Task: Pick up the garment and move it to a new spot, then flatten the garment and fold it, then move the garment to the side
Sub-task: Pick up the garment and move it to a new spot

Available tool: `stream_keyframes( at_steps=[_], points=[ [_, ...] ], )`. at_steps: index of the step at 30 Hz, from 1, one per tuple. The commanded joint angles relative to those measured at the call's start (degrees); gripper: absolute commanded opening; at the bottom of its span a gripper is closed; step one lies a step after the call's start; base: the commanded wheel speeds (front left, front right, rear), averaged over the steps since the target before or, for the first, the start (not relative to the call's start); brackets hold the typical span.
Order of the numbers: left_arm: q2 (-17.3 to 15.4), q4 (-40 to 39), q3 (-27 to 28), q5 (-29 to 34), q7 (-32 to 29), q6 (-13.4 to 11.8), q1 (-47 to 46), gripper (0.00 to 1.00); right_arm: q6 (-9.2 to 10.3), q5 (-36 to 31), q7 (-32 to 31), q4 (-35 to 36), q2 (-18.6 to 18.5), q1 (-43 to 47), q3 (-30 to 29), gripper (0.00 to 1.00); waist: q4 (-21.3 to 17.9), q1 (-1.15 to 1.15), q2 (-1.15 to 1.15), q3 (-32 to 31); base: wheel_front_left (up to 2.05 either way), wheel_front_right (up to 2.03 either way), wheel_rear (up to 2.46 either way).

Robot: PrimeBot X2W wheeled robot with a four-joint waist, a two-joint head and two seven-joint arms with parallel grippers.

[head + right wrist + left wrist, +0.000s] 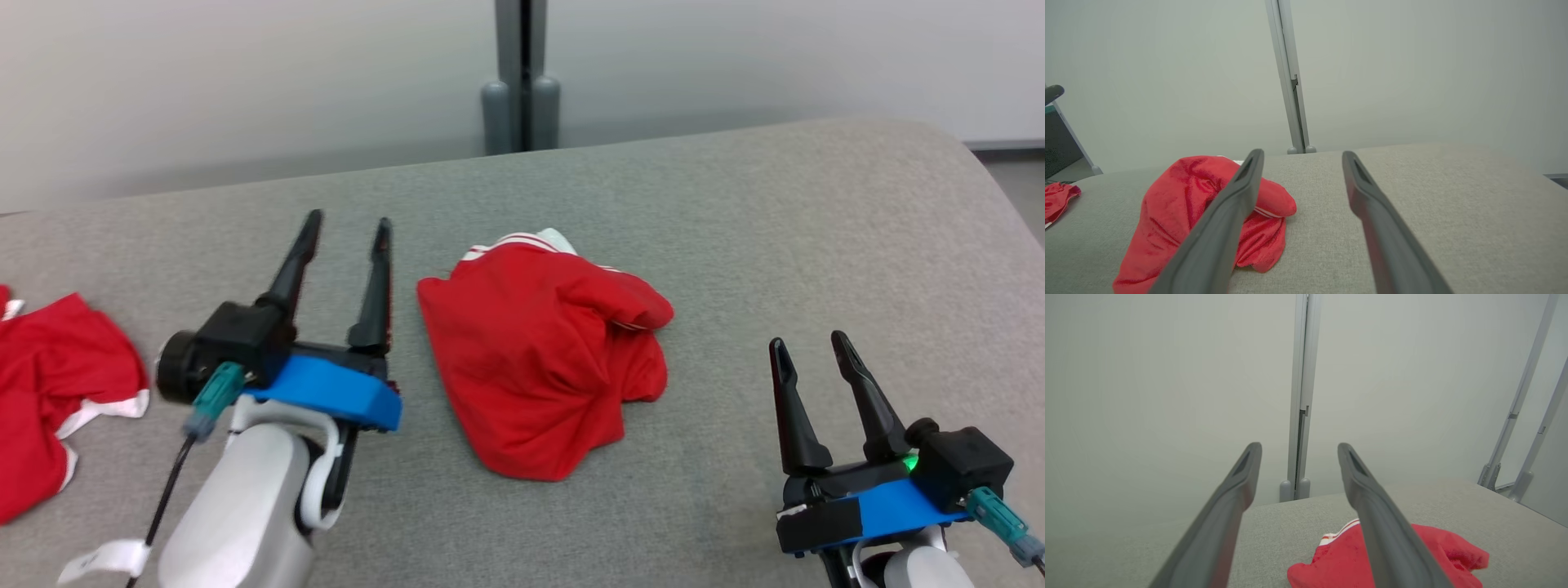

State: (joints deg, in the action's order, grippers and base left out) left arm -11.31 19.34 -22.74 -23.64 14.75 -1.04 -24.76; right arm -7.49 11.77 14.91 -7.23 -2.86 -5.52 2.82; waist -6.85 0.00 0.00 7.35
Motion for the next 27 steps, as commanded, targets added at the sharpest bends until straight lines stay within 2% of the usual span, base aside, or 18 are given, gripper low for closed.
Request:
stream_keyframes(
  at_steps=[1,9,19,27],
  points=[
    [-0.9,-1.4,1.1,0.4,0.3,-0.8,1.5,1.0,-0.01,-0.5,-0.2,0.3,-0.1,0.4,-0.2,1.0,1.0,0.0,0.0,-0.2,0.0,0.0,0.0],
    [-3.6,-7.3,5.7,1.1,0.5,-3.5,9.4,1.0,-0.01,-1.1,-1.4,0.7,-0.1,1.8,-1.7,1.0,5.3,0.0,0.0,-2.5,0.0,0.0,0.0],
    [-4.4,-9.3,8.0,1.6,0.5,-4.2,16.6,1.0,-0.01,-1.4,-2.5,0.9,-0.1,4.0,-3.4,1.0,8.6,0.0,0.0,-5.0,0.0,0.0,0.0],
    [-4.9,-10.3,9.4,2.6,0.5,-4.7,20.6,1.0,-0.01,-1.5,-3.5,1.2,-0.1,5.0,-3.6,1.0,9.2,0.0,0.0,-5.9,0.0,0.0,0.0]
  ],
)
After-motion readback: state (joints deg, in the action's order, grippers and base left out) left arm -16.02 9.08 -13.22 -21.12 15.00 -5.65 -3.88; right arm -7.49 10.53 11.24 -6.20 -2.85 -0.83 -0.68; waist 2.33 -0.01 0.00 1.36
